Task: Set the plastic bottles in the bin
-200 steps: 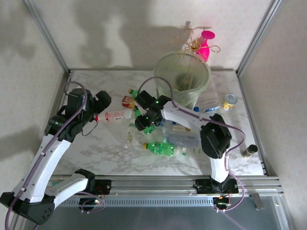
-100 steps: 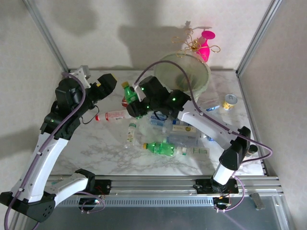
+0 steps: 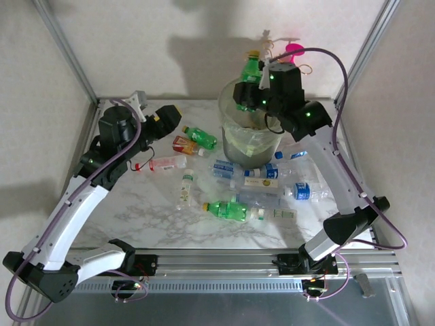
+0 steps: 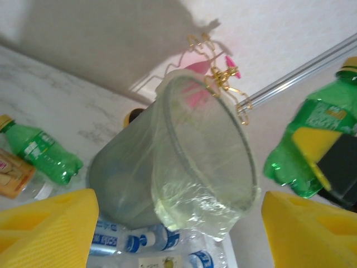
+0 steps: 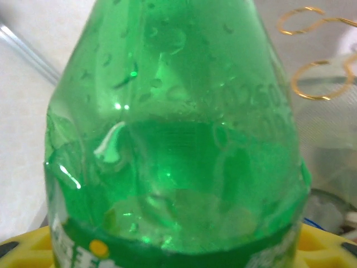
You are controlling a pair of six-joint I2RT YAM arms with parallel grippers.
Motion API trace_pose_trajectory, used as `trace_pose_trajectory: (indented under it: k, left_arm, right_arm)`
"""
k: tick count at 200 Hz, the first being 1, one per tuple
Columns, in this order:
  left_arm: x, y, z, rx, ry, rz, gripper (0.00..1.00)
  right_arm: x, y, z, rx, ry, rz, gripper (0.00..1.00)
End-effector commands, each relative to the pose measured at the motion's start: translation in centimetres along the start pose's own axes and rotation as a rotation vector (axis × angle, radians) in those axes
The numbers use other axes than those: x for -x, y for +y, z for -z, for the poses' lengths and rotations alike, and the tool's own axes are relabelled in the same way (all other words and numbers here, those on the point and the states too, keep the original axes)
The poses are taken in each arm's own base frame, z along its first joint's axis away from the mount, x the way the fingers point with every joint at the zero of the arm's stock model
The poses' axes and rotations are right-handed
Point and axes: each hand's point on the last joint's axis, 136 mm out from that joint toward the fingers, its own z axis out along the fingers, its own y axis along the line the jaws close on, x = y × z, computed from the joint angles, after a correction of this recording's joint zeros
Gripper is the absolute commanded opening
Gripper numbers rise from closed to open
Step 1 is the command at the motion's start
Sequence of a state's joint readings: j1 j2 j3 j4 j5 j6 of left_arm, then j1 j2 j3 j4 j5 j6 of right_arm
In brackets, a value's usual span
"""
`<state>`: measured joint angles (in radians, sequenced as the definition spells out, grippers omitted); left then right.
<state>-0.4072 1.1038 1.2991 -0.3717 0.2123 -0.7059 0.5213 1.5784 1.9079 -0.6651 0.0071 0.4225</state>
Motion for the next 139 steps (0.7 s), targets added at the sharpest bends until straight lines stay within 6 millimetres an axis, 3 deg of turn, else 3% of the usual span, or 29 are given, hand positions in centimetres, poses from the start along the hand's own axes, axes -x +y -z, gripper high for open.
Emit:
trace_pose_trajectory:
  k: [1, 20, 44, 84, 114, 139]
  left_arm:
    - [0.3, 0.2, 1.0, 0.034, -0.018, -0.02, 0.77]
    - [0.0, -0.1, 1.3, 0.0, -0.014, -0.02, 0.78]
    - [-0.3, 0.0, 1.5, -0.011, -0.011, -0.018, 0.78]
    - [-1.0, 0.9, 1.7, 0.007, -0.004, -0.009, 0.79]
    - [-1.2, 1.0, 1.7, 0.005, -0.004, -0.003, 0.79]
    - [-1.4, 1.2, 1.7, 0.007, 0.0, 0.001, 0.78]
  right_arm:
    - [-1.1, -3.9, -1.5, -0.109, 0.078, -0.147, 0.5]
    - [-2.6, -6.0, -2.9, -0.15, 0.15, -0.235, 0.5]
    - [-4.5, -7.0, -4.6, -0.176, 0.246, -0.303, 0.49]
    - [-8.5, -9.4, -7.7, -0.308, 0.447, -0.421, 0.36]
    - [-10.9, -10.4, -9.1, -0.373, 0.551, -0.476, 0.39]
    - [-11.2, -10.9, -10.0, -0.369, 0.532, -0.459, 0.43]
